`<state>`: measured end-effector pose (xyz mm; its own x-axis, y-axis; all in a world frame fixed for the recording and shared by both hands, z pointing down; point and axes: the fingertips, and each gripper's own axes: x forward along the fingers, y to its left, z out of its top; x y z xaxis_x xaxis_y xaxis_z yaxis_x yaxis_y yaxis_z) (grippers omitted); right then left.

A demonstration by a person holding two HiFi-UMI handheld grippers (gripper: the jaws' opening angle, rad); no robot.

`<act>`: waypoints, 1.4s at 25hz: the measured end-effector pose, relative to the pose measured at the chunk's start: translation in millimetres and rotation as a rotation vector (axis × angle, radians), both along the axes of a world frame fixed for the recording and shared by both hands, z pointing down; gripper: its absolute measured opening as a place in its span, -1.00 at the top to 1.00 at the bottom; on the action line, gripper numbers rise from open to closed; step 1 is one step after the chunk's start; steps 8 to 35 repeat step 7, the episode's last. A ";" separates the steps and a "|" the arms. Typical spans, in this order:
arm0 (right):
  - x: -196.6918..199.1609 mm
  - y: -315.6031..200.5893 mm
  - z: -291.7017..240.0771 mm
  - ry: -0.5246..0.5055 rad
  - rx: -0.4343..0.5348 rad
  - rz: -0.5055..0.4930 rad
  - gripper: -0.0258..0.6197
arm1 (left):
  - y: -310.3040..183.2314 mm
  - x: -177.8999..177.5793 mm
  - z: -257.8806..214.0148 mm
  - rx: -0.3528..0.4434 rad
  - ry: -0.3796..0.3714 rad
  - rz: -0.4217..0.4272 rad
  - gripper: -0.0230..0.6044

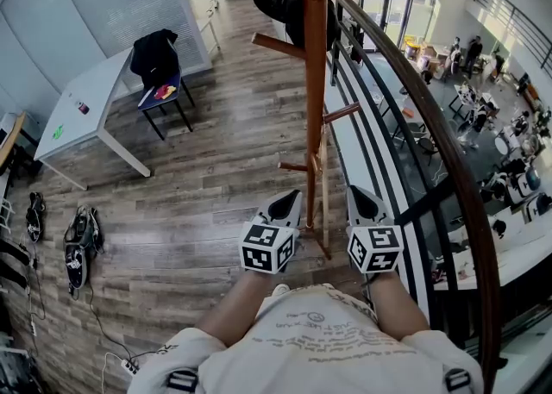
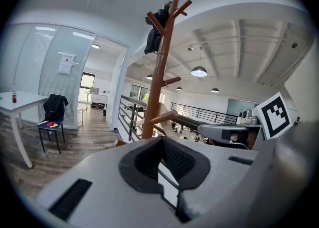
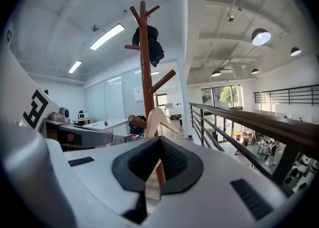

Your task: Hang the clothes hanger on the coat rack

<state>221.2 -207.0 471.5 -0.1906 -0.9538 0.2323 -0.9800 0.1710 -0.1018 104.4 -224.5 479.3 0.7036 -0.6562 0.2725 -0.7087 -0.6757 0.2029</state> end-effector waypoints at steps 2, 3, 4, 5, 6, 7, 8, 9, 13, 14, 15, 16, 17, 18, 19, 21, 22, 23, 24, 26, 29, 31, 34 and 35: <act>0.4 0.3 -0.1 -0.001 -0.001 0.001 0.92 | 0.5 0.6 -0.3 0.000 -0.001 0.001 0.91; 0.7 0.5 -0.1 -0.001 -0.001 0.001 0.92 | 0.8 0.9 -0.3 0.000 -0.002 0.002 0.91; 0.9 0.6 0.0 -0.003 -0.001 0.001 0.92 | 1.0 1.2 -0.2 0.000 -0.002 0.002 0.91; 1.1 0.6 0.2 -0.004 -0.001 0.000 0.92 | 1.1 1.4 0.1 0.000 -0.002 0.001 0.91; 1.3 0.6 0.4 -0.006 -0.001 0.000 0.92 | 1.3 1.6 0.4 -0.001 -0.003 0.001 0.91; 1.5 0.6 0.7 -0.008 -0.002 -0.001 0.92 | 1.4 1.8 0.7 -0.001 -0.003 0.000 0.91; 1.5 0.6 0.7 -0.008 -0.002 -0.001 0.92 | 1.4 1.8 0.7 -0.001 -0.003 0.000 0.91; 1.5 0.6 0.7 -0.008 -0.002 -0.001 0.92 | 1.4 1.8 0.7 -0.001 -0.003 0.000 0.91; 1.5 0.6 0.7 -0.008 -0.002 -0.001 0.92 | 1.4 1.8 0.7 -0.001 -0.003 0.000 0.91; 1.5 0.6 0.7 -0.008 -0.002 -0.001 0.92 | 1.4 1.8 0.7 -0.001 -0.003 0.000 0.91; 1.5 0.6 0.7 -0.008 -0.002 -0.001 0.92 | 1.4 1.8 0.7 -0.001 -0.003 0.000 0.91; 1.5 0.6 0.7 -0.008 -0.002 -0.001 0.92 | 1.4 1.8 0.7 -0.001 -0.003 0.000 0.91; 1.5 0.6 0.7 -0.008 -0.002 -0.001 0.92 | 1.4 1.8 0.7 -0.001 -0.003 0.000 0.91; 1.5 0.6 0.7 -0.008 -0.002 -0.001 0.92 | 1.4 1.8 0.7 -0.001 -0.003 0.000 0.91; 1.5 0.6 0.7 -0.008 -0.002 -0.001 0.92 | 1.4 1.8 0.7 -0.001 -0.003 0.000 0.91; 1.5 0.6 0.7 -0.008 -0.002 -0.001 0.92 | 1.4 1.8 0.7 -0.001 -0.003 0.000 0.91; 1.5 0.6 0.7 -0.008 -0.002 -0.001 0.92 | 1.4 1.8 0.7 -0.001 -0.003 0.000 0.91; 1.5 0.6 0.7 -0.008 -0.002 -0.001 0.92 | 1.4 1.8 0.7 -0.001 -0.003 0.000 0.91; 1.5 0.6 0.7 -0.008 -0.002 -0.001 0.92 | 1.4 1.8 0.7 -0.001 -0.003 0.000 0.91; 1.5 0.6 0.7 -0.008 -0.002 -0.001 0.92 | 1.4 1.8 0.7 -0.001 -0.003 0.000 0.91; 1.5 0.6 0.7 -0.008 -0.002 -0.001 0.92 | 1.4 1.8 0.7 -0.001 -0.003 0.000 0.91; 1.5 0.6 0.7 -0.008 -0.002 -0.001 0.92 | 1.4 1.8 0.7 -0.001 -0.003 0.000 0.91; 1.5 0.6 0.7 -0.008 -0.002 -0.001 0.92 | 1.4 1.8 0.7 -0.001 -0.003 0.000 0.91; 1.5 0.6 0.7 -0.008 -0.002 -0.001 0.92 | 1.4 1.8 0.7 -0.001 -0.003 0.000 0.91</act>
